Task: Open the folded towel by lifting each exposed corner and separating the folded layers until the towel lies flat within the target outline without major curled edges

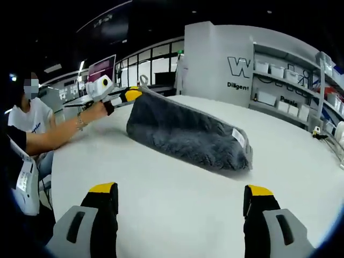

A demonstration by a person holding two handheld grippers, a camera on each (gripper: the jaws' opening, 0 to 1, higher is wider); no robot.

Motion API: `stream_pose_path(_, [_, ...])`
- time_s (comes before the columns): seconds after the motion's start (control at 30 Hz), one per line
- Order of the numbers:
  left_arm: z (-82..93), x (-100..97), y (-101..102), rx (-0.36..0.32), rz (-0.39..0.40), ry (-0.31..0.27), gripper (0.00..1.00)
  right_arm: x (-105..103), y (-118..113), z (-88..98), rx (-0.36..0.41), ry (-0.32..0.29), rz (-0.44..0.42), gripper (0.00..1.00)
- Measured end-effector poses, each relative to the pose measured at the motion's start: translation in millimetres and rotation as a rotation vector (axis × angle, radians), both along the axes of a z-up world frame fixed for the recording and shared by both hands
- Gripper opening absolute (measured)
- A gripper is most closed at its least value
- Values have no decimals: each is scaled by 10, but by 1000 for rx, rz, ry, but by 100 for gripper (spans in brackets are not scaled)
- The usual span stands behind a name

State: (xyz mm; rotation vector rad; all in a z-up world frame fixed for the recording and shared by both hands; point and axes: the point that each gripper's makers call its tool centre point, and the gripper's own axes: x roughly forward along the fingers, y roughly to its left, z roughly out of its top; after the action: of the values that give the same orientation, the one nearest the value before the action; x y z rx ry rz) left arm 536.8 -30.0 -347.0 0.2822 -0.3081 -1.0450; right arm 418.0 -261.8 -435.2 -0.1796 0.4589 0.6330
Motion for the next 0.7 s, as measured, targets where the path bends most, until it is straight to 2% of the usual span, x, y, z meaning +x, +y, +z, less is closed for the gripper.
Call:
stream_pose_path(0.3, [91,-442,-73,51,-113,-68,3,8,-13,-1,-8,1,-12,99])
stream_pose_path(0.4, [95,-593,-116,57,-160,-71,3,4,-34,-7,-11,1,-19,99])
stream_pose_path(0.43, [64,-690,-151,75,-186,-73,3,0,-39,-11,-14,2,-20,99])
stream_pose_path(0.6, [-98,-910,-235,152,-233,-72,3,-35,-74,-29,-30,3,-30,99])
stream_pose_path(0.7, [-134,-1023,-246,163,-249,-70,3,-56,-92,-28,-28,2,-34,99])
